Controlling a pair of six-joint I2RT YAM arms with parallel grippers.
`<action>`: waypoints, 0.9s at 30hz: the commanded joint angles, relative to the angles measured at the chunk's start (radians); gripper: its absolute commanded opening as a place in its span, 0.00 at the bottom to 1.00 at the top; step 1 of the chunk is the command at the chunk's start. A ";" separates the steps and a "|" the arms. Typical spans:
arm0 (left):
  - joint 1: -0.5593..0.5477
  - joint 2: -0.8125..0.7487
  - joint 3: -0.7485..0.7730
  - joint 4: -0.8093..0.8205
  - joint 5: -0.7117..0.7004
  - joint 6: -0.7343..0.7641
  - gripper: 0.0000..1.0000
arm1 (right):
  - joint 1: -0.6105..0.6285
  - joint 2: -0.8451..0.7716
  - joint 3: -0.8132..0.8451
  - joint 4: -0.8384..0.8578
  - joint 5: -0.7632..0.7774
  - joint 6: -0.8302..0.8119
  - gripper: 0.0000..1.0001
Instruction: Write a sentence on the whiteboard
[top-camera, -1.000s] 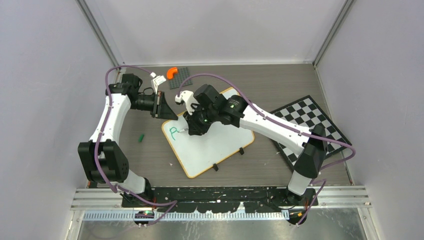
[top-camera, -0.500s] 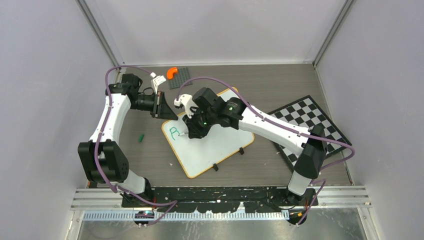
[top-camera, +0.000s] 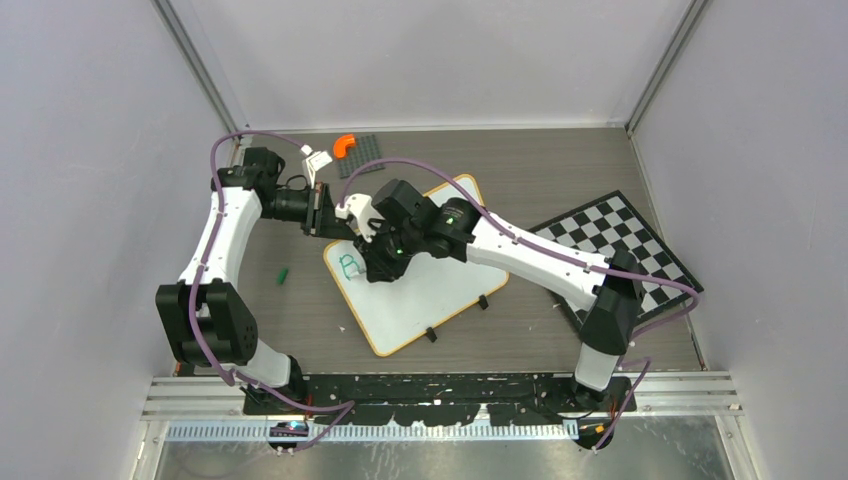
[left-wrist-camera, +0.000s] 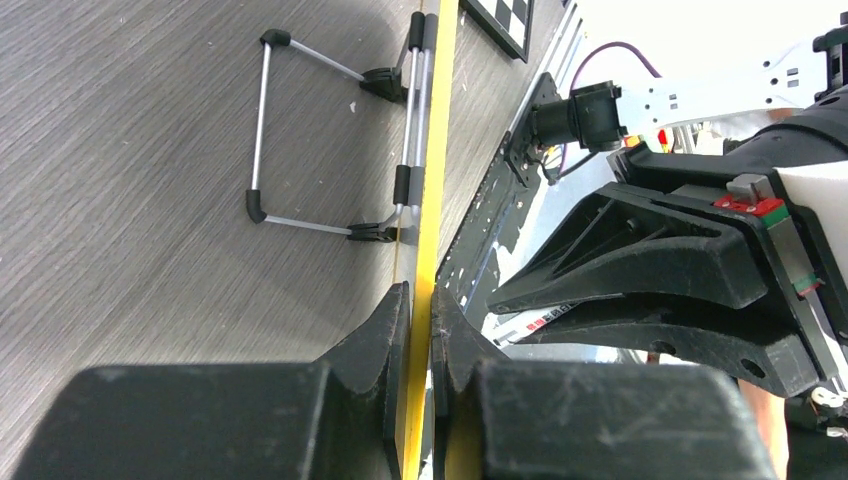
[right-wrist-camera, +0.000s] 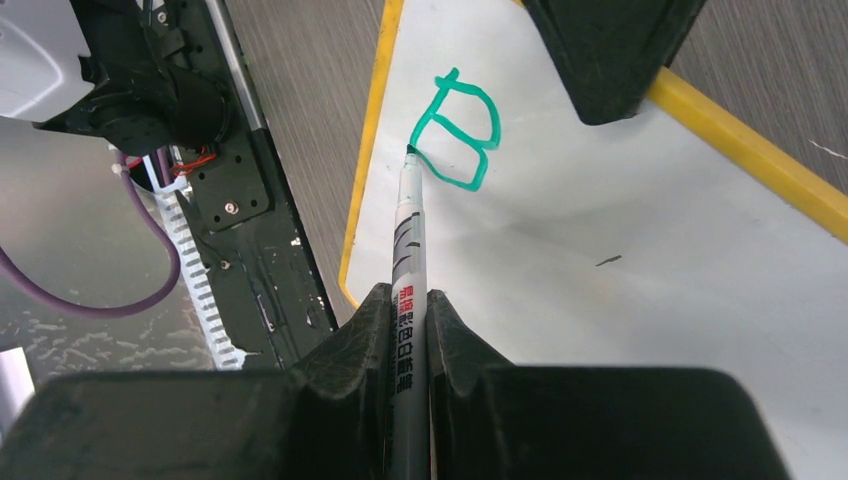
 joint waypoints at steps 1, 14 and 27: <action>-0.003 -0.022 0.009 -0.012 -0.008 -0.019 0.00 | 0.005 -0.019 0.026 0.034 -0.014 -0.012 0.00; -0.003 -0.020 0.013 -0.018 -0.011 -0.019 0.00 | -0.051 -0.127 -0.045 0.003 -0.033 -0.017 0.00; -0.003 -0.023 0.012 -0.019 -0.011 -0.019 0.00 | -0.057 -0.082 -0.025 0.040 0.019 -0.019 0.00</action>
